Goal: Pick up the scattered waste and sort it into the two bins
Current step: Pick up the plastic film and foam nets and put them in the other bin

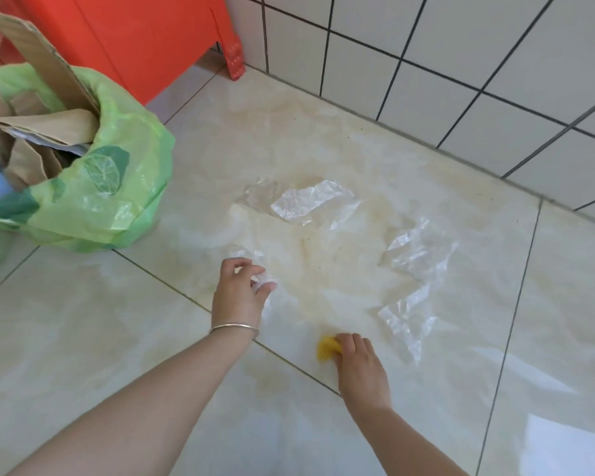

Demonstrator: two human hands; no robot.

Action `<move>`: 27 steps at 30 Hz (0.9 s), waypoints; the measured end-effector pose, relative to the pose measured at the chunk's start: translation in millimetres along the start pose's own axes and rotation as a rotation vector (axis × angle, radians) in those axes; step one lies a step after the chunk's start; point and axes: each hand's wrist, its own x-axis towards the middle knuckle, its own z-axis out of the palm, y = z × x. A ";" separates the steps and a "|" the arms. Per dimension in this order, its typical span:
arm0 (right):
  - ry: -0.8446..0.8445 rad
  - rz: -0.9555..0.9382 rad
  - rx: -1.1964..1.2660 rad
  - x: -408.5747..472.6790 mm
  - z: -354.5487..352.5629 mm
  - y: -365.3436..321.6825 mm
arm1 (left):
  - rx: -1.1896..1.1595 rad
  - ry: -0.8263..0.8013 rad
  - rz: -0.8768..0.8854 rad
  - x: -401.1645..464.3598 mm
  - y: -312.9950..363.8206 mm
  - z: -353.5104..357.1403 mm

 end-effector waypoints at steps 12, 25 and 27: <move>0.366 0.385 0.115 34.2 -41.9 42.0 | 0.261 -0.125 -0.325 48.6 -20.1 9.4; -0.004 0.435 0.479 35.1 -32.2 0.9 | 0.341 -0.238 0.035 23.9 -20.3 15.1; -0.004 0.425 0.579 48.3 -43.6 -22.1 | 0.278 -0.246 0.074 21.3 -7.3 7.1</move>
